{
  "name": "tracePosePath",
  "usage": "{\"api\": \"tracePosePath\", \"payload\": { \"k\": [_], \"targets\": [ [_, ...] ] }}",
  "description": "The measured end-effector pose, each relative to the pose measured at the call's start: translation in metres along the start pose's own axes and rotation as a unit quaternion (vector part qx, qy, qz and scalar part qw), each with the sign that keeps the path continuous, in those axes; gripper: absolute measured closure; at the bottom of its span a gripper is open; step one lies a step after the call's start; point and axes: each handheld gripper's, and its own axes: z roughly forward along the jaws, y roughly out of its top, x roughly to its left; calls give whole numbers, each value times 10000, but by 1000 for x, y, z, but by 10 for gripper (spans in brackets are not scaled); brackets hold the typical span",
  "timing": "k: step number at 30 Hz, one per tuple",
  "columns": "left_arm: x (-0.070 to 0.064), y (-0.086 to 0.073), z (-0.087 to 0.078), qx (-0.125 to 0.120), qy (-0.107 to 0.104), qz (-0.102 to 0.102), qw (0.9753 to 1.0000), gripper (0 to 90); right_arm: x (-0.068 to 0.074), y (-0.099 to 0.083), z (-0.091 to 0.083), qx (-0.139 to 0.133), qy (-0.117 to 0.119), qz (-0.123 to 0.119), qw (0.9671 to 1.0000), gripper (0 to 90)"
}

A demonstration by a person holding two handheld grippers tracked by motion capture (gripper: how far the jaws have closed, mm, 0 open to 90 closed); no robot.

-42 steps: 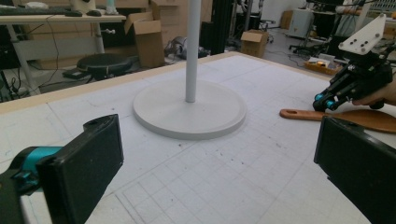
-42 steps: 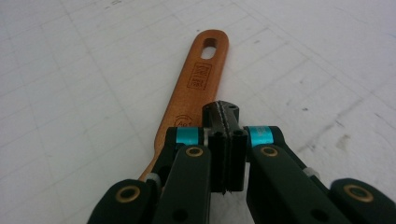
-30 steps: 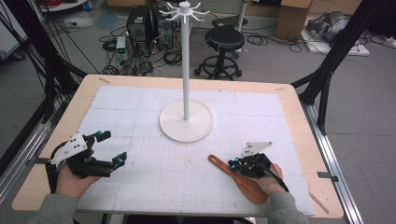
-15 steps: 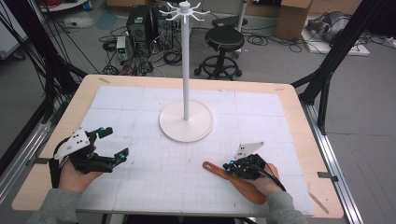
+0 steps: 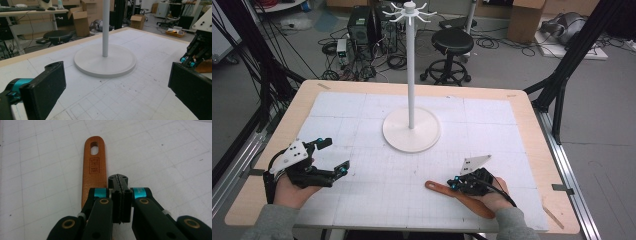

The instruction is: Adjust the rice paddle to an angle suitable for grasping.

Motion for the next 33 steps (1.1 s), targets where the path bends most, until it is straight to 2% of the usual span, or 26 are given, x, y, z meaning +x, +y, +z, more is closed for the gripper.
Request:
{"api": "tracePosePath", "payload": {
  "k": [3, 5, 9, 10, 11, 13, 14, 15, 17, 18, 19, 21, 23, 24, 26, 27, 28, 31, 32, 33],
  "targets": [
    [-1, 0, 0, 10, -11, 23, 10000, 18, 0, 1, -2, -26, -82, -20, 10000, 900],
    [0, 0, -1, 0, -5, 10, 10000, 18, -2, 0, -9, -270, -145, 59, 9995, 900],
    [1, 0, -1, -25, -5, -20, 10000, 18, 0, 0, -15, -428, -127, 85, 9990, 879],
    [2, 0, -1, -35, 11, -21, 10000, 18, 2, 1, -16, -484, -138, 73, 9987, 826],
    [3, 0, -1, -64, 6, -56, 10000, 18, 8, 5, -19, -600, -227, 22, 9979, 709],
    [3, 1, -1, -69, 13, -57, 10000, 18, 10, 6, -20, -641, -246, 12, 9976, 675],
    [4, 1, -1, -72, 6, -66, 10000, 18, 14, 9, -22, -716, -304, -12, 9970, 599],
    [4, 1, -1, -95, 13, -88, 9999, 18, 15, 12, -23, -752, -336, -15, 9966, 559],
    [5, 1, -2, -125, 19, -95, 9999, 18, 22, 20, -29, -867, -303, -72, 9957, 453],
    [4, 1, -2, -130, 22, -105, 9999, 18, 22, 20, -29, -867, -303, -72, 9957, 453],
    [4, 1, -3, -127, 22, -93, 9999, 18, 25, 25, -32, -880, -223, -90, 9958, 392],
    [4, 2, -3, -134, 30, -103, 9999, 18, 26, 26, -32, -876, -175, -83, 9960, 389],
    [3, 2, -4, -107, 38, -78, 9999, 18, 29, 29, -33, -879, 22, -179, 9960, 356],
    [3, 2, -4, -107, 38, -78, 9999, 18, 29, 29, -33, -879, 22, -179, 9960, 356],
    [3, 1, -4, -86, 41, -71, 9999, 18, 30, 30, -33, -857, 98, -202, 9961, 266],
    [2, 1, -4, -84, 36, -79, 9999, 18, 31, 30, -32, -839, 114, -203, 9962, 147],
    [2, 1, -4, -85, 42, -85, 9999, 18, 31, 30, -32, -839, 114, -203, 9962, 147],
    [2, 2, -5, -96, 44, -76, 9999, 18, 34, 31, -34, -835, 96, -232, 9962, 53],
    [2, 2, -5, -102, 43, -76, 9999, 18, 34, 32, -36, -894, 119, -248, 9956, 8],
    [2, 2, -6, -101, 51, -77, 9999, 18, 35, 33, -39, -942, 116, -289, 9951, 8]
  ]
}}
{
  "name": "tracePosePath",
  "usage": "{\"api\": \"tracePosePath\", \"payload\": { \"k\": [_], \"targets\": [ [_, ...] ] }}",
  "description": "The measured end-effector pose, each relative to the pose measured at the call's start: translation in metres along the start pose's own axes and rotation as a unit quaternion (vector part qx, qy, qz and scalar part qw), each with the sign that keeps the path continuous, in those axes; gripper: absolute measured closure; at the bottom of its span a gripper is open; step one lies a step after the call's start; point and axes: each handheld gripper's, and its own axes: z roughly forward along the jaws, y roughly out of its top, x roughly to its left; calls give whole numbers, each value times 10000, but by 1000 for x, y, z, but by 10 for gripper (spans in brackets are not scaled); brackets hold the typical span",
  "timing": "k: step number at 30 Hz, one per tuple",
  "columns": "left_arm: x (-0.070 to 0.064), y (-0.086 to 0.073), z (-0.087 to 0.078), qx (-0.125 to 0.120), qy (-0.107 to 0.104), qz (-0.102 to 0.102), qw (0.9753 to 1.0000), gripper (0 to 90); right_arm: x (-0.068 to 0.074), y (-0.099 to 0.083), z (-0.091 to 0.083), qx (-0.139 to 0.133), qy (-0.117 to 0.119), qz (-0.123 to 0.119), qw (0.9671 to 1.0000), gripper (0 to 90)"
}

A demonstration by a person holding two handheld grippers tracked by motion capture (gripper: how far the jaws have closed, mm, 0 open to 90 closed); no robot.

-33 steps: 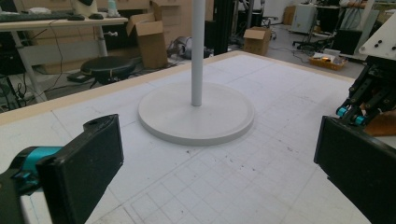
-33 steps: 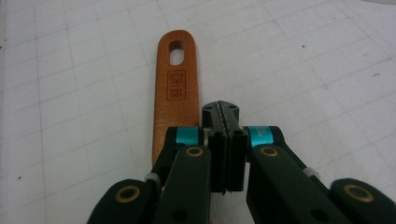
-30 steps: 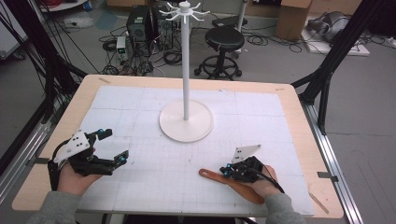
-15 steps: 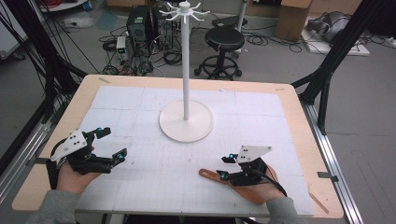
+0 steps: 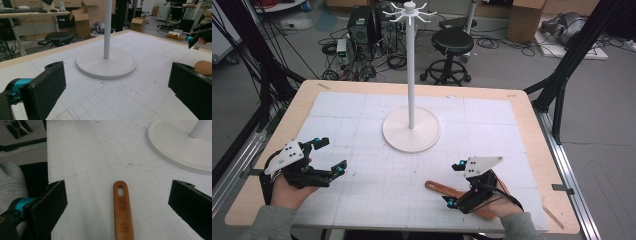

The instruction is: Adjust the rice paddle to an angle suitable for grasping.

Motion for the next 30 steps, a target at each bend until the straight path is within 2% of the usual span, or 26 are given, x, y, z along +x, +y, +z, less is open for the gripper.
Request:
{"api": "tracePosePath", "payload": {
  "k": [4, 8, 13, 14, 16, 17, 20, 25, 26, 27, 30],
  "targets": [
    [0, 0, 0, -18, 14, -11, 10000, 18, 1, 2, -5, -104, -40, -55, 9999, 8],
    [0, 0, 1, 3, 0, -16, 10000, 18, 1, 1, -7, 6, -55, -30, 10000, 9],
    [-1, -1, 2, 54, -6, -27, 10000, 18, -3, -7, 0, 393, -73, 99, 9992, 12],
    [-1, -1, 2, 46, 7, -31, 10000, 18, -4, -11, 5, 619, 1, 151, 9980, 13],
    [-1, -1, 2, 28, 9, -47, 10000, 18, -4, -12, 8, 699, -9, 127, 9975, 14],
    [-2, -1, 2, 38, -10, -51, 10000, 18, -5, -14, 11, 873, -40, 118, 9961, 14],
    [-3, -2, 1, 66, -36, -19, 10000, 18, -4, -17, 21, 1118, -61, 27, 9937, 45],
    [-2, -3, -3, 35, -21, -58, 10000, 18, -3, -18, 27, 1335, -161, -61, 9909, 74],
    [-2, -3, -4, 8, -1, -87, 10000, 18, -3, -18, 27, 1354, -180, -72, 9906, 92],
    [-2, -3, -6, 12, 17, -88, 10000, 18, -4, -18, 27, 1367, -169, -102, 9904, 149],
    [-2, -3, -8, -13, 32, -98, 9999, 18, -6, -18, 27, 1386, -131, -112, 9902, 201]
  ]
}}
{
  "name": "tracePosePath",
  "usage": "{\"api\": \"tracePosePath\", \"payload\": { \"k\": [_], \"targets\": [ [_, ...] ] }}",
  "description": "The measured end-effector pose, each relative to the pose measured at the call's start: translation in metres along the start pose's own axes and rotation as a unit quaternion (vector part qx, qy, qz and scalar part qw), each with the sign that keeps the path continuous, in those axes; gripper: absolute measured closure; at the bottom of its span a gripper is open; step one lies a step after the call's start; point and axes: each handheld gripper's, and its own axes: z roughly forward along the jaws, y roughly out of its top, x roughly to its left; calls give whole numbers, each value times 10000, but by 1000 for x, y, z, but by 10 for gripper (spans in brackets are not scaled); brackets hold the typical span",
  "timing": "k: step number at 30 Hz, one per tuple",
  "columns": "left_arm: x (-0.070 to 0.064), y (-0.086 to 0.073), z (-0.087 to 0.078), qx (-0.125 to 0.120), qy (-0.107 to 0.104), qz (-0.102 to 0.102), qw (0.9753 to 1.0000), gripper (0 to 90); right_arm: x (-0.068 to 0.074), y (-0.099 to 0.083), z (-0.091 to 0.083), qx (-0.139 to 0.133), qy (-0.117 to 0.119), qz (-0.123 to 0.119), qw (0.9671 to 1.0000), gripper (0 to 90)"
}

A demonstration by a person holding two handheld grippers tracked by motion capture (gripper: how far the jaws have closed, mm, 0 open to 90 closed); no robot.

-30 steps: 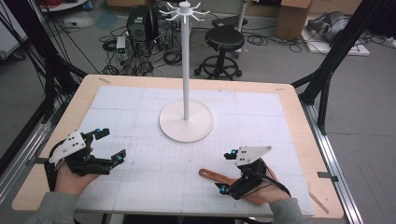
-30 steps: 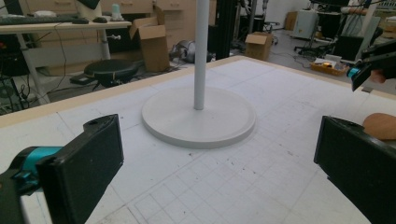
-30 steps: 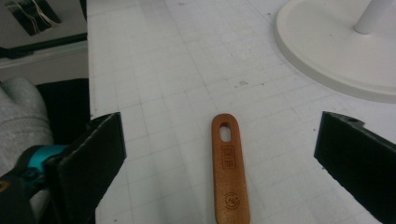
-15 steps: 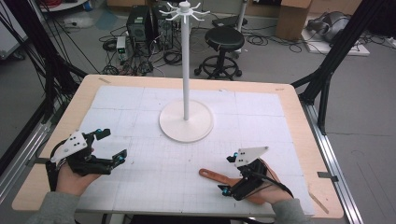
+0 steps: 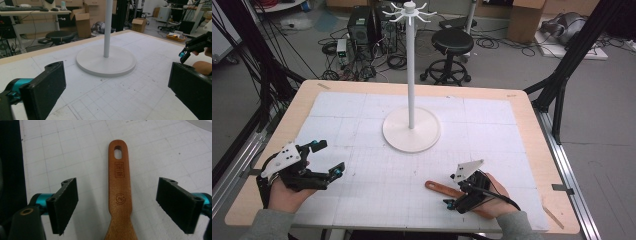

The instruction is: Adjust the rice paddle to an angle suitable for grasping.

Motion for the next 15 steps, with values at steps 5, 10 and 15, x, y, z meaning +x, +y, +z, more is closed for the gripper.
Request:
{"api": "tracePosePath", "payload": {
  "k": [5, 10, 15],
  "targets": [
    [1, -2, -2, 36, 38, -16, 10000, 18, -1, 0, 5, 203, 21, -84, 9998, 268],
    [1, -2, -4, 41, 56, -8, 10000, 18, -2, 0, 8, 372, -7, -111, 9992, 335],
    [1, -2, -7, 19, 85, -22, 10000, 18, -3, -2, 10, 546, 61, -14, 9985, 393]
  ]
}}
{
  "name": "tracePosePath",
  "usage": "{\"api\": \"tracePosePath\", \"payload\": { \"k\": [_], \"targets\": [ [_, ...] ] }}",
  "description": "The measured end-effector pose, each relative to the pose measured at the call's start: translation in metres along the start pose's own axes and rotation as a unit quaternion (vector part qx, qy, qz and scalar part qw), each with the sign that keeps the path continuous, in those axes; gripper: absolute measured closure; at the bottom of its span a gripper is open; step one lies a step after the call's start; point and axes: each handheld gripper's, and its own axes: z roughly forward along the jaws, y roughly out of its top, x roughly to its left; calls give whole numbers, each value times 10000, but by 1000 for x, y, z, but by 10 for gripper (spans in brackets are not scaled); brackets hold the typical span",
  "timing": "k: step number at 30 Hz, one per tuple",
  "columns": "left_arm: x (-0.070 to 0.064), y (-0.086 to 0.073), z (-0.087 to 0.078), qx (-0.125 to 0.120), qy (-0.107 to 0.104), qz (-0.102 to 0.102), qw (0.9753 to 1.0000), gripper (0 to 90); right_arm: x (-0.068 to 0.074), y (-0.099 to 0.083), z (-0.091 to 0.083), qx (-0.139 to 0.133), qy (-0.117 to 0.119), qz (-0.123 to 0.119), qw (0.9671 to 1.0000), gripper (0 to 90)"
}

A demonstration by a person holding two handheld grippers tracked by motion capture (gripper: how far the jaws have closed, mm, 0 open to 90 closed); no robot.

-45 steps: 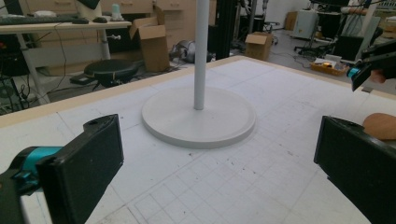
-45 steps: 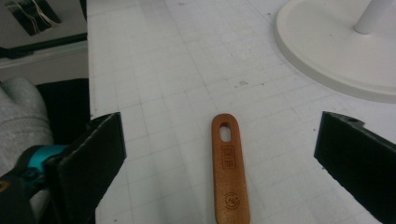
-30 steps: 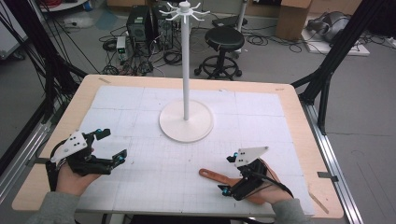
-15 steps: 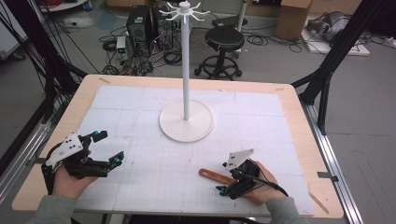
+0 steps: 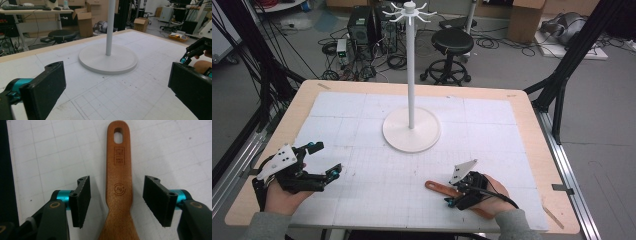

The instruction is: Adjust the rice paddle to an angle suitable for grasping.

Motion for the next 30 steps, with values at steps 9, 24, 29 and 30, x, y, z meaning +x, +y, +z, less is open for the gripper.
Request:
{"api": "tracePosePath", "payload": {
  "k": [9, 24, 29, 30],
  "targets": [
    [0, -2, -5, 17, 55, -25, 10000, 18, -3, 4, 0, 99, 22, 78, 9999, 463],
    [0, -3, -8, 24, 79, -26, 10000, 18, -1, 8, -1, 260, 58, -30, 9996, 648],
    [1, -2, -9, 16, 86, -21, 10000, 18, 0, 8, -1, 250, 37, -63, 9997, 649],
    [0, -2, -9, 3, 90, -38, 10000, 18, 0, 8, -1, 217, 36, -58, 9997, 649]
  ]
}}
